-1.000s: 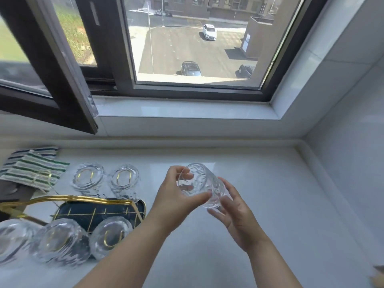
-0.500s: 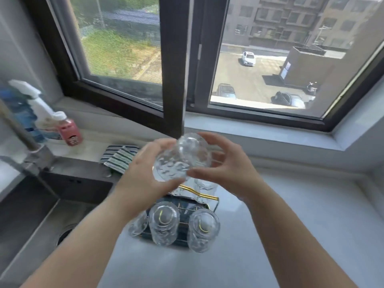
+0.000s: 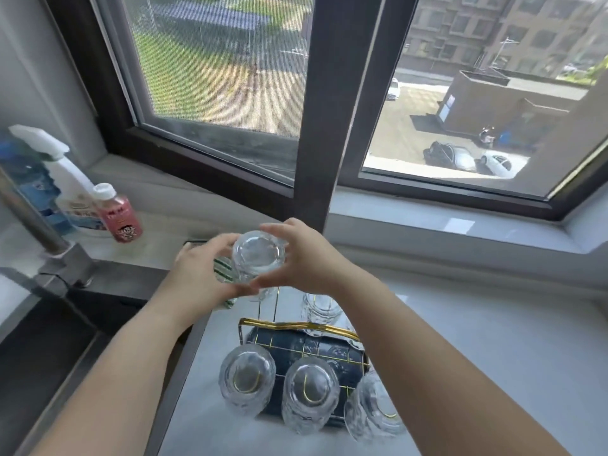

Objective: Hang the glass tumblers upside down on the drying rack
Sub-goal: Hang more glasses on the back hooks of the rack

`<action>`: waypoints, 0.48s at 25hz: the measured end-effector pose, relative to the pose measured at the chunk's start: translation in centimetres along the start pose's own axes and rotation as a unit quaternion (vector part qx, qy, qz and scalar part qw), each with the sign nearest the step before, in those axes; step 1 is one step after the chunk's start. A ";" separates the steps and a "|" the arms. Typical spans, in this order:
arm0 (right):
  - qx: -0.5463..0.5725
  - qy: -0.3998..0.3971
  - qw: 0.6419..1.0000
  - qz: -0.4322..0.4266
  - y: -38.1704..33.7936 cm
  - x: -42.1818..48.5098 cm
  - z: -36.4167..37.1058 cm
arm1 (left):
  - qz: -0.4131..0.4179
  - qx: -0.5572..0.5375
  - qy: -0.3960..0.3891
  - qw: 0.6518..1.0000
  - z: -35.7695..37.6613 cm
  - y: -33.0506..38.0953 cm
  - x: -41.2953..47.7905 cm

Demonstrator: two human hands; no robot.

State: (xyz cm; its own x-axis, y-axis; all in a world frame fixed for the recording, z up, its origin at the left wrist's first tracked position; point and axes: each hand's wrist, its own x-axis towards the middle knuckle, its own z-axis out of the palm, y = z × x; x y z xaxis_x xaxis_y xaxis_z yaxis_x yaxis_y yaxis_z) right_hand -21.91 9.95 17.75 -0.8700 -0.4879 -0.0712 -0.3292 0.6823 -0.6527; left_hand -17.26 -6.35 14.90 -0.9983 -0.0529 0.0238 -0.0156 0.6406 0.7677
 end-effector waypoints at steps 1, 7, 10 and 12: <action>-0.017 -0.010 1.000 0.005 0.4 0.3 0.2 | 0.003 0.014 -0.006 1.000 0.4 -0.4 0.3; -0.092 -0.049 0.994 0.026 2.1 1.0 1.4 | -0.004 0.064 -0.039 0.997 2.8 -2.7 1.4; -0.124 -0.071 0.989 0.049 3.0 1.1 2.6 | -0.038 0.026 -0.076 0.996 4.3 -4.2 1.7; -0.139 -0.084 0.985 0.056 3.5 1.2 3.2 | -0.056 0.008 -0.090 0.994 5.1 -5.3 1.8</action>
State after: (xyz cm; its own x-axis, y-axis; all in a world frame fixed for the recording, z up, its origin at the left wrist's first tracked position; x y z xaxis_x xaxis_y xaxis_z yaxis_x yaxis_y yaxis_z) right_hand -22.93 10.08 12.98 -0.8410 -0.4681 -0.2712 -0.3424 0.8488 -0.4029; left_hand -19.23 -5.99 7.62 -0.9841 0.0122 -0.1771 -0.1268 0.6501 0.7492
